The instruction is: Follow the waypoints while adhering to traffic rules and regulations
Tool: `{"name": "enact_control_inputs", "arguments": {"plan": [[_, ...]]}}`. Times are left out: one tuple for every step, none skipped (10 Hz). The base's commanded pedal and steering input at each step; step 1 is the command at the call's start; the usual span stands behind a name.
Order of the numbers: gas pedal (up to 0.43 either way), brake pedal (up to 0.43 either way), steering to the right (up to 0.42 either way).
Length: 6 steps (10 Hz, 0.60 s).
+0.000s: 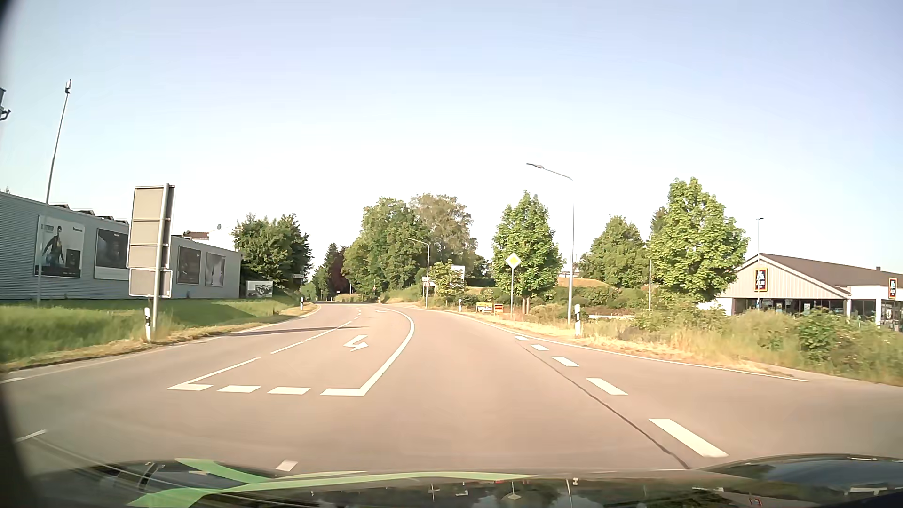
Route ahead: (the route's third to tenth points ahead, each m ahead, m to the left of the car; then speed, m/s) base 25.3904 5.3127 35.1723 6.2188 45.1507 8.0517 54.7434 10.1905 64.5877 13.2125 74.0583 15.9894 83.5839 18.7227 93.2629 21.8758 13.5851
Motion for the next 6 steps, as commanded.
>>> {"name": "enact_control_inputs", "arguments": {"plan": [[0.138,0.0,-0.025],[0.138,0.0,-0.025],[0.138,0.0,-0.025],[0.138,0.0,-0.025],[0.138,0.0,-0.026],[0.138,0.0,-0.027]]}}
